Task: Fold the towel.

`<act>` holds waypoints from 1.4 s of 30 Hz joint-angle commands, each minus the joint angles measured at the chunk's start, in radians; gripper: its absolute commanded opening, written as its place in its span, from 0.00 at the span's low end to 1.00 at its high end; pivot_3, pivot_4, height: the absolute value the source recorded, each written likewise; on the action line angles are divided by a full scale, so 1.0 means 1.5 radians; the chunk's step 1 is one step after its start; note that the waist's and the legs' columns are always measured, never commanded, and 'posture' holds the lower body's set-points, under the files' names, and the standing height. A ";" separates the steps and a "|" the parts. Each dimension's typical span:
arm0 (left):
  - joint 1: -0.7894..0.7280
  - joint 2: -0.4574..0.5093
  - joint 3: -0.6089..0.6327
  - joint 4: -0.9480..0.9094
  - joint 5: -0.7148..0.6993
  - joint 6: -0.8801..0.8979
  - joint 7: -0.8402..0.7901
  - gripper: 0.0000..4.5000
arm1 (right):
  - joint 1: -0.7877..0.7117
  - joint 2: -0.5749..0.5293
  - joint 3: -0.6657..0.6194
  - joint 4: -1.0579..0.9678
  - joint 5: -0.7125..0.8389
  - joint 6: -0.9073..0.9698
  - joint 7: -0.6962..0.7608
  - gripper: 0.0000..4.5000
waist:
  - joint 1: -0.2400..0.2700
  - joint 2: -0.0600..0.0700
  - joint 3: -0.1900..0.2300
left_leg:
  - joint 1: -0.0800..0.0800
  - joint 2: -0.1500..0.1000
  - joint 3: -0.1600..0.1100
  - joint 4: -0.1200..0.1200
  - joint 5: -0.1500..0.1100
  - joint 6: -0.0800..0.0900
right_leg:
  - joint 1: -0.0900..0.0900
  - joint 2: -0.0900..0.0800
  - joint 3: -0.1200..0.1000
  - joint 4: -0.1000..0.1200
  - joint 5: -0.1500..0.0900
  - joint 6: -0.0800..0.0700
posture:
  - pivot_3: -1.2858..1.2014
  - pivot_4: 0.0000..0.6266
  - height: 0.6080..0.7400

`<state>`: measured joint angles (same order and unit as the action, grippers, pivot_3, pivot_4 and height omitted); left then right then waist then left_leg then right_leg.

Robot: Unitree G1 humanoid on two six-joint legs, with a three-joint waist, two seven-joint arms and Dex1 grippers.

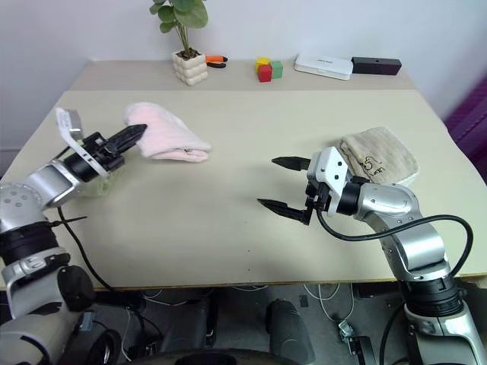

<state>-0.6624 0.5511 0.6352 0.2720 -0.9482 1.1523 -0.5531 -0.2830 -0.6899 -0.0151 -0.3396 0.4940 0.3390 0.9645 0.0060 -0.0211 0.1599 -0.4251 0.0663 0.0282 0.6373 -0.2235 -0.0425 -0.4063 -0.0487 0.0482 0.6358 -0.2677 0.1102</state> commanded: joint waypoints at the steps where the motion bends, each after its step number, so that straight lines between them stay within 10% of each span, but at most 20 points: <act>1: -0.026 0.032 0.015 0.009 -0.014 -0.030 -0.021 0.00 | -0.010 0.004 -0.008 -0.005 0.004 -0.010 0.004 1.00 | 0.001 0.000 0.000 | 0.000 0.000 0.000 0.000 0.000 0.000 | 0.000 0.000 0.000 0.000 0.000 0.000 | 0.52 0.24 1.00; 12: 0.007 0.072 0.084 0.003 -0.042 -0.096 -0.018 0.00 | -0.037 0.020 -0.087 -0.009 0.158 0.100 -0.012 1.00 | -0.001 0.000 0.000 | 0.000 0.000 0.000 0.000 0.000 0.000 | 0.000 0.000 0.000 0.000 0.000 0.000 | 0.52 0.24 1.00; 30: 0.058 0.198 0.103 0.184 -0.006 -0.246 -0.166 0.00 | -0.075 0.023 -0.048 0.045 0.117 0.080 0.039 1.00 | 0.001 -0.001 0.000 | 0.000 0.000 0.001 -0.001 0.000 0.000 | -0.001 0.000 0.000 0.000 -0.001 -0.002 | 0.52 0.24 1.00; 42: 0.210 0.109 0.145 0.323 0.000 -0.338 -0.239 0.00 | -0.069 0.019 -0.053 0.029 0.106 0.081 0.041 1.00 | -0.009 -0.002 0.000 | 0.000 0.001 0.002 -0.003 0.000 0.000 | -0.002 -0.001 0.000 0.000 -0.001 -0.001 | 0.52 0.24 1.00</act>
<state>-0.3724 0.7099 0.8127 0.7570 -0.9452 0.6639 -0.8930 -0.3823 -0.6545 -0.0758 -0.2636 0.6475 0.4728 1.0270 -0.0080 -0.0238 0.1607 -0.4249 0.0674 0.0309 0.6334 -0.2235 -0.0425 -0.4087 -0.0497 0.0484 0.6359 -0.2688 0.1082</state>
